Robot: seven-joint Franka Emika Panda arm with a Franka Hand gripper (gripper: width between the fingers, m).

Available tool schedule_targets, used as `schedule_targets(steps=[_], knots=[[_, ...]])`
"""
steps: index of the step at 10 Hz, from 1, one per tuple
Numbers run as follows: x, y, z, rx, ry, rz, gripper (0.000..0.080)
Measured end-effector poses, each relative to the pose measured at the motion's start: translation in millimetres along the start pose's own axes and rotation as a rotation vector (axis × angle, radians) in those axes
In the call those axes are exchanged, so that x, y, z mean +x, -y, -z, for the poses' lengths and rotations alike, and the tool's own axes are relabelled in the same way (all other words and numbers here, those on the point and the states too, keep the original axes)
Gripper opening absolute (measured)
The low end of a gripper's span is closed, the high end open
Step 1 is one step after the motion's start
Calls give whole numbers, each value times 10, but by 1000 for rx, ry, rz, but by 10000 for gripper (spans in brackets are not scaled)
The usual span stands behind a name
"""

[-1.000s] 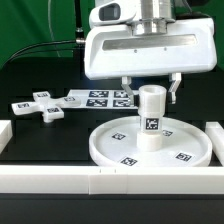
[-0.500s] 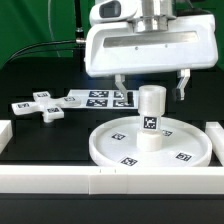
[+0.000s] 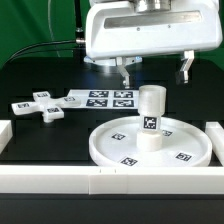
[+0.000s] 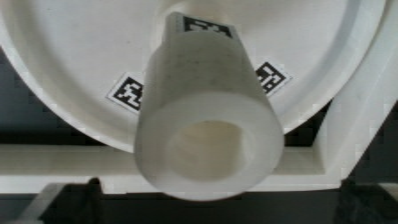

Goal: Assemble round table

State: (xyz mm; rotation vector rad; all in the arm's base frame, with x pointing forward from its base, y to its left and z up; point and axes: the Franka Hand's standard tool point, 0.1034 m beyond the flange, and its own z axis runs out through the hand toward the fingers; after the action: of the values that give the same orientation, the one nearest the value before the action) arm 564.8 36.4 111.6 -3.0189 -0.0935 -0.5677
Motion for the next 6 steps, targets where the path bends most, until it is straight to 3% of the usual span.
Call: schedule_targets(steps=[4, 6], knots=[[-53, 14, -27, 10, 40, 2, 649], [-118, 39, -45, 44, 187, 30, 649]])
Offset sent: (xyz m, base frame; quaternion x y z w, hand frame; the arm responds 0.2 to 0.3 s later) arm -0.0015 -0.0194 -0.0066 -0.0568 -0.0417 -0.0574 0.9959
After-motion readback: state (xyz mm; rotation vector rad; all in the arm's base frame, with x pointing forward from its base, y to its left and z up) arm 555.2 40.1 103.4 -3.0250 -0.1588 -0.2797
